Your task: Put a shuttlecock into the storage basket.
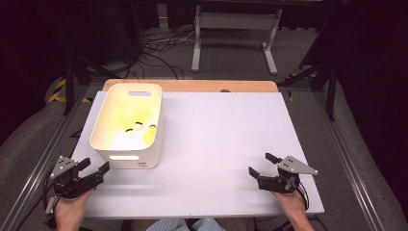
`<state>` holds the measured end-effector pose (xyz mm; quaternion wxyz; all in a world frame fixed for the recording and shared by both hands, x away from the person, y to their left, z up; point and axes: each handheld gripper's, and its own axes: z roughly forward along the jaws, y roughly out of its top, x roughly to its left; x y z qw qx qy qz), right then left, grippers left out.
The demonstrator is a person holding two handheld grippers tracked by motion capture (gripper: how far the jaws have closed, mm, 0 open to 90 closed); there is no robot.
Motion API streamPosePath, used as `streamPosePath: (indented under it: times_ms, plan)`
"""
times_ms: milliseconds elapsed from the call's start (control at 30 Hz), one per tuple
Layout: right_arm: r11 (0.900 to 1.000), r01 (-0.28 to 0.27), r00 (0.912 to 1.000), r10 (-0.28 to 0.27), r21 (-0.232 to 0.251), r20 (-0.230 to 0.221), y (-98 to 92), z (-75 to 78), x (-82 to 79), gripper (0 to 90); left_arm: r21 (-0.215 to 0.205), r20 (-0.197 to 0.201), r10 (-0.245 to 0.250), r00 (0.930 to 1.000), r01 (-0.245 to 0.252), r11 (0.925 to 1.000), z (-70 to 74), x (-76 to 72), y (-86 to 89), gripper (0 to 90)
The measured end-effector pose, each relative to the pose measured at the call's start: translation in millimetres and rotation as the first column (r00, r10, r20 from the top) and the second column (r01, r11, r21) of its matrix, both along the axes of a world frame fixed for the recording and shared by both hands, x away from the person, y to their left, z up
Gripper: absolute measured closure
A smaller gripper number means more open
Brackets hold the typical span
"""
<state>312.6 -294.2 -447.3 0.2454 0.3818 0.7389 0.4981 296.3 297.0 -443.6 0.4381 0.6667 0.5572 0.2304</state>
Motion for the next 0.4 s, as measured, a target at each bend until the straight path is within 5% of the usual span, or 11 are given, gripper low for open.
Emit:
streamPosePath:
  times_ms: [400]
  plan:
    - [1.0,0.001,1.0,-0.001,0.002,-0.006,-0.3,-0.4,0.6,15.1,0.0,-0.001,-0.009,1.0,0.009,1.0,-0.7,0.7,0.3,23.7]
